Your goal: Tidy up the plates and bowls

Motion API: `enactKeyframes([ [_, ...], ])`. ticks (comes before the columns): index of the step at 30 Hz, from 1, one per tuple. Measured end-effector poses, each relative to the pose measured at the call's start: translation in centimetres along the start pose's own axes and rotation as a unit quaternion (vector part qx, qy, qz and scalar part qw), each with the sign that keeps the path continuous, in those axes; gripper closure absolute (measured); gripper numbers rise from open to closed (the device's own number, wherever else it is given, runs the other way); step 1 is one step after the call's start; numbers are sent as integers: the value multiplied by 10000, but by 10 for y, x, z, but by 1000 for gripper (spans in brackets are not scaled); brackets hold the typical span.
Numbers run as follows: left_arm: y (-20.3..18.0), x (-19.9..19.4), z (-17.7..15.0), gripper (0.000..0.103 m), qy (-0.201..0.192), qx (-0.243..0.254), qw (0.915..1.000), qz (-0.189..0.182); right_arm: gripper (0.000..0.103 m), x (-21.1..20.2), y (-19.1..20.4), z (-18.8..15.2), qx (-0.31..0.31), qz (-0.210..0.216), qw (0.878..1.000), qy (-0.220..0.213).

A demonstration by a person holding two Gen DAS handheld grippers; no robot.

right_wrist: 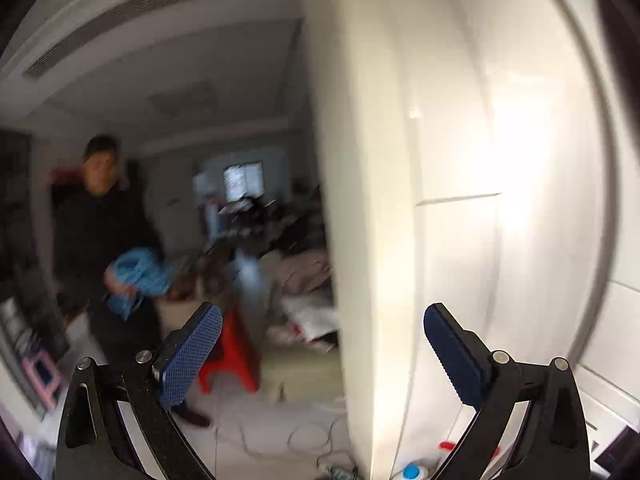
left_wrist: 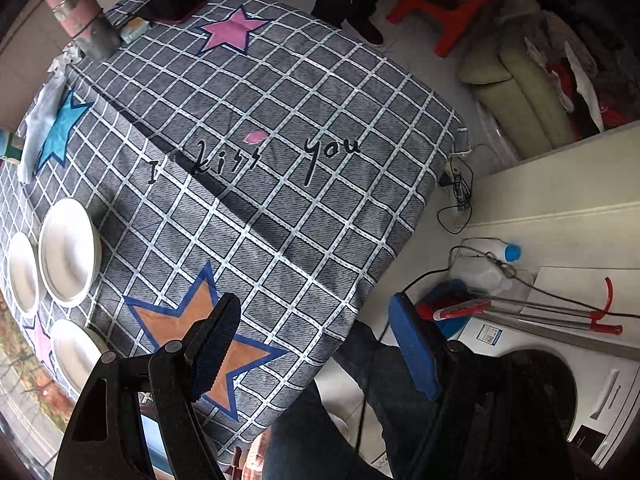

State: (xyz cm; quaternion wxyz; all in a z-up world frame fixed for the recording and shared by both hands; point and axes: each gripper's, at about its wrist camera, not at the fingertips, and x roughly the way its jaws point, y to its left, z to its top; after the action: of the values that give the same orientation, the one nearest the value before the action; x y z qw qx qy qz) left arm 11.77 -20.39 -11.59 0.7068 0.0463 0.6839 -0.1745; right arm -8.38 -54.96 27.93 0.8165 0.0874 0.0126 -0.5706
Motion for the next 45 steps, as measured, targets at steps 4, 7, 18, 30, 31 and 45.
enactKeyframes([
  [4,-1,9,-10,23,66,137,9995,-289,1,-30,-56,66,655,-1148,9882,-772],
  [7,-4,6,-21,23,-12,224,9981,-574,1,-52,-71,91,753,-1644,9773,-1107],
  [18,55,-55,-75,23,-998,-21,9915,-835,1,-55,78,-50,-819,1623,9671,1778],
  [30,225,-66,-211,22,-1193,-2969,9474,-48,1,-236,255,-373,-4450,4694,5911,4819],
  [31,235,-60,-223,22,-1093,-3239,9398,-7,1,-262,259,-396,-4714,4798,5656,4771],
  [45,327,-26,-231,22,-534,-4722,8736,1046,1,-354,336,-590,-6117,4734,3616,5205],
])
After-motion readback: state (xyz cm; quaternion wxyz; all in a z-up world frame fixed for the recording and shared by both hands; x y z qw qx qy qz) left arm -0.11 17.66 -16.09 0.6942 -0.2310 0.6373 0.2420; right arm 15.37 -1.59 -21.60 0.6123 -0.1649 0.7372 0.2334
